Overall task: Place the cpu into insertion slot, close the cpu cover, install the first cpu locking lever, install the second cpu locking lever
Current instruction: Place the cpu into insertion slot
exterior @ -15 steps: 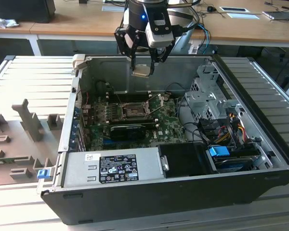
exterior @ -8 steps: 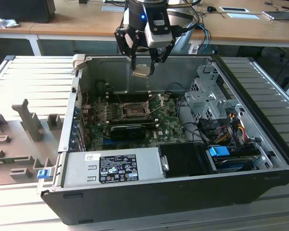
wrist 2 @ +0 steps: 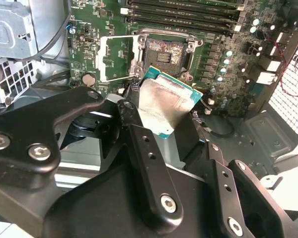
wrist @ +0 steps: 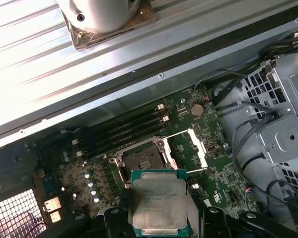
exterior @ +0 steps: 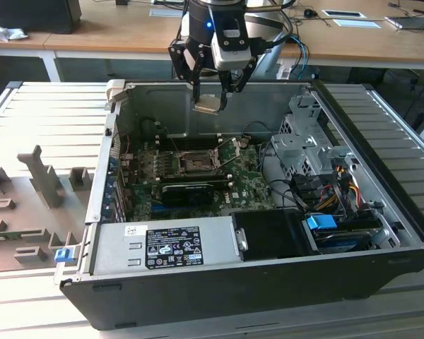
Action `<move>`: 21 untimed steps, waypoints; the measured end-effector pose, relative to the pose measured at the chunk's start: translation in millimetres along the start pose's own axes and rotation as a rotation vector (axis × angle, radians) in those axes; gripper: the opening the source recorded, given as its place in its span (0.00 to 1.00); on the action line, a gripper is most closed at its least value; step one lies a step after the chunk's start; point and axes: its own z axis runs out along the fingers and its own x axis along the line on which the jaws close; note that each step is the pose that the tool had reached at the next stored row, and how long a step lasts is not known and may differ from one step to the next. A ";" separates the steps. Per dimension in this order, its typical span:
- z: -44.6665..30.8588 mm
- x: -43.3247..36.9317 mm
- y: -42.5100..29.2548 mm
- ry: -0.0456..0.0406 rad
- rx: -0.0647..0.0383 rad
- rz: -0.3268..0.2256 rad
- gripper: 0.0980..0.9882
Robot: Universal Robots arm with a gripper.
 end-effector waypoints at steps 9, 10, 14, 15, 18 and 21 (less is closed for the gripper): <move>0.4 0.0 -0.1 -0.0045 -0.001 0.050 0.48; 0.5 0.0 0.0 -0.0060 -0.001 0.067 0.48; 0.7 0.0 -0.1 -0.0116 -0.003 0.130 0.48; 0.7 0.0 -0.1 -0.0128 -0.003 0.144 0.48; 0.8 0.0 -0.1 -0.0159 -0.003 0.178 0.48; 0.9 0.0 -0.1 -0.0183 -0.004 0.205 0.48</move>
